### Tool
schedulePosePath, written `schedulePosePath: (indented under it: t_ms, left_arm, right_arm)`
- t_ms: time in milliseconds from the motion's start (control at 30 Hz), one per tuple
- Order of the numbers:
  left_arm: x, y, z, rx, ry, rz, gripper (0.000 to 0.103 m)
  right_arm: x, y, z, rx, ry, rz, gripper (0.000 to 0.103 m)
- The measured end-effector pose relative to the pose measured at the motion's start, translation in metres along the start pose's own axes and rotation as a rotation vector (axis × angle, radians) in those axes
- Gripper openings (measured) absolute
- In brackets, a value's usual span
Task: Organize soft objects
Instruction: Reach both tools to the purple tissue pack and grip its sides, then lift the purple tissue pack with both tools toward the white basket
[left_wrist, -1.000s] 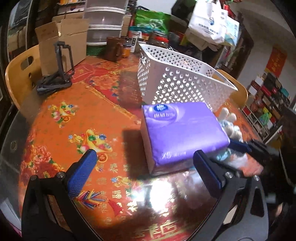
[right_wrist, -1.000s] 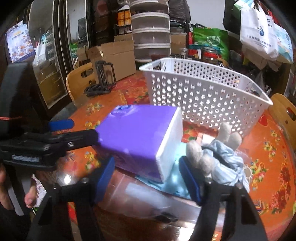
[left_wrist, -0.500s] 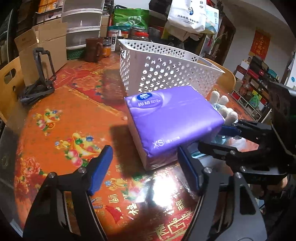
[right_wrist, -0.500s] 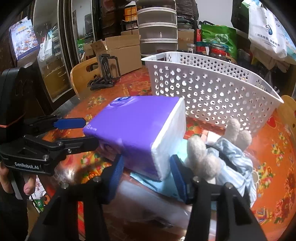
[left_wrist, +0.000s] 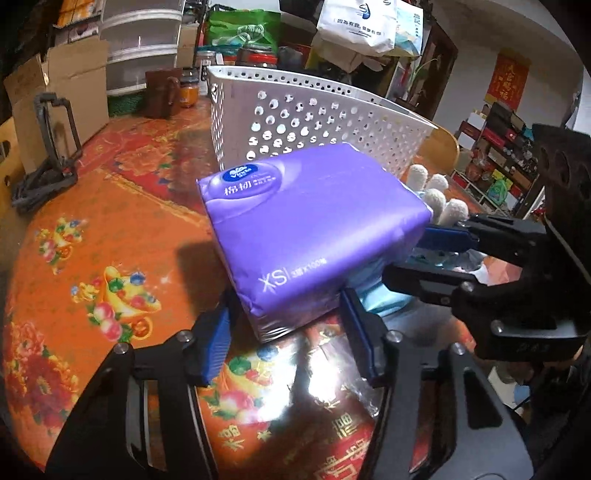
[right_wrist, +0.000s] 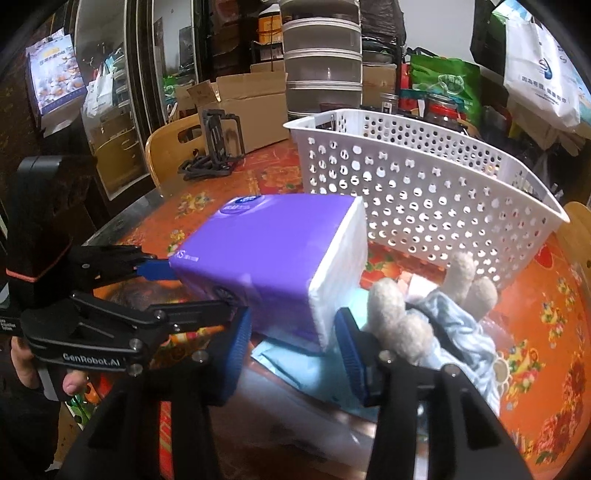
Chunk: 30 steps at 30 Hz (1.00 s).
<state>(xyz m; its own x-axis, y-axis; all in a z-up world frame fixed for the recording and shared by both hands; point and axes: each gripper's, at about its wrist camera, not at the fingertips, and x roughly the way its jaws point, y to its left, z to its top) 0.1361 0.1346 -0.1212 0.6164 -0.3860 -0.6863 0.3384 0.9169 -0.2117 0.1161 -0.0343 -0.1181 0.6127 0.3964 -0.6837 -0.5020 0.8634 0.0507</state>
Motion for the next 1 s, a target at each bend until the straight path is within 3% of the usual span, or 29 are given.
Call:
schedulePosePath:
  t_ms: [300,633,1000]
  left_arm:
    - [0.0,-0.002,-0.003,-0.009,-0.026,0.018,0.052]
    - [-0.018,-0.015,-0.004,0.001,-0.091,0.047,0.052]
    - [-0.023,-0.024,-0.005,0.002,-0.097,0.051,0.052]
  right_arm:
    - [0.003,0.001,-0.001,-0.035,-0.009,-0.015,0.046]
    - [-0.001,-0.003,-0.005,-0.023,-0.034,-0.024,0.039]
    - [-0.01,-0.008,-0.01,0.0,-0.056,-0.018,0.036]
